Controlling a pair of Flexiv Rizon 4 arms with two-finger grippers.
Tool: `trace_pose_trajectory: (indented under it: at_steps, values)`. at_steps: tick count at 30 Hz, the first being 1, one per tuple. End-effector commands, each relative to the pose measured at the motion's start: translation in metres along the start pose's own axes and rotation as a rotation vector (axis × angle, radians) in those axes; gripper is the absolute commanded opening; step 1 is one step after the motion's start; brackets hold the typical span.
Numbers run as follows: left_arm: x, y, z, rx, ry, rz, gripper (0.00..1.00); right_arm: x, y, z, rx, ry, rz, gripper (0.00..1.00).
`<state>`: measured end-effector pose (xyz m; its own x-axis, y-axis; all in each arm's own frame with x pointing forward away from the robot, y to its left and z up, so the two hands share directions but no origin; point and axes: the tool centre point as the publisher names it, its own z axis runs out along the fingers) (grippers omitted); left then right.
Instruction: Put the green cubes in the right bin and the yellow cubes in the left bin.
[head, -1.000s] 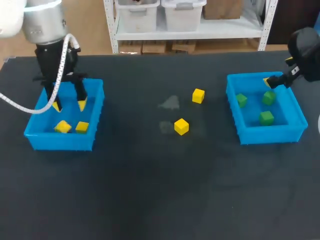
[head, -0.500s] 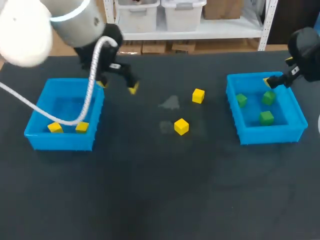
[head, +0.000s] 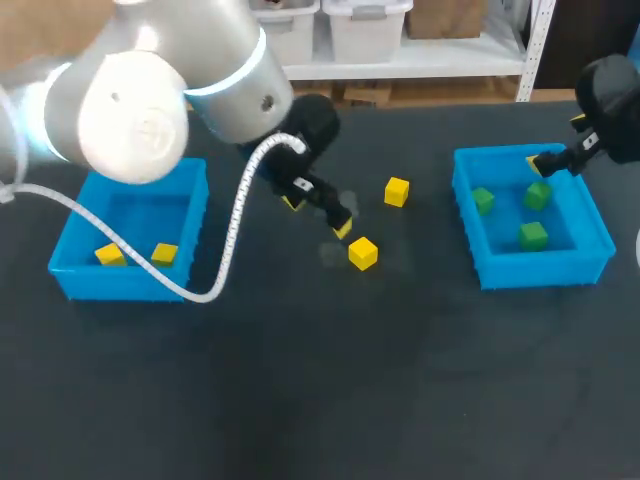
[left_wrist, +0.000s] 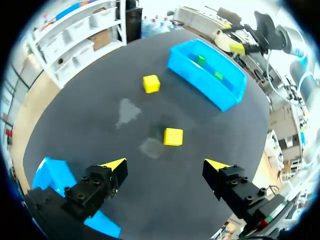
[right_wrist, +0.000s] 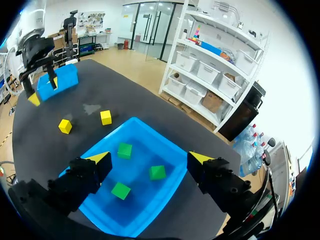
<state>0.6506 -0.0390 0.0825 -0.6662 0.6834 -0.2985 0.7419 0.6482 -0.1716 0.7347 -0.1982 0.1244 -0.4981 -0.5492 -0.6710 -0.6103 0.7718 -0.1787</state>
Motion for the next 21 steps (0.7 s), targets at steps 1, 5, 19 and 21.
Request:
trace_pose_trajectory:
  at_steps: [1,5,19,21]
  values:
    - [-0.011,-0.009,0.019,0.009,0.052,0.025,1.00,0.000,0.000,-0.001,0.000,0.001,0.001,1.00]
    - [-0.015,-0.015,0.036,-0.005,0.083,0.057,1.00,0.000,0.000,-0.001,0.000,0.001,0.001,1.00]
    - [-0.024,-0.014,0.077,-0.053,0.146,0.042,1.00,0.000,0.000,-0.001,0.000,0.001,0.001,1.00]
    - [-0.027,-0.013,0.080,-0.064,0.151,0.046,1.00,0.000,0.000,-0.001,0.000,0.001,0.001,1.00]
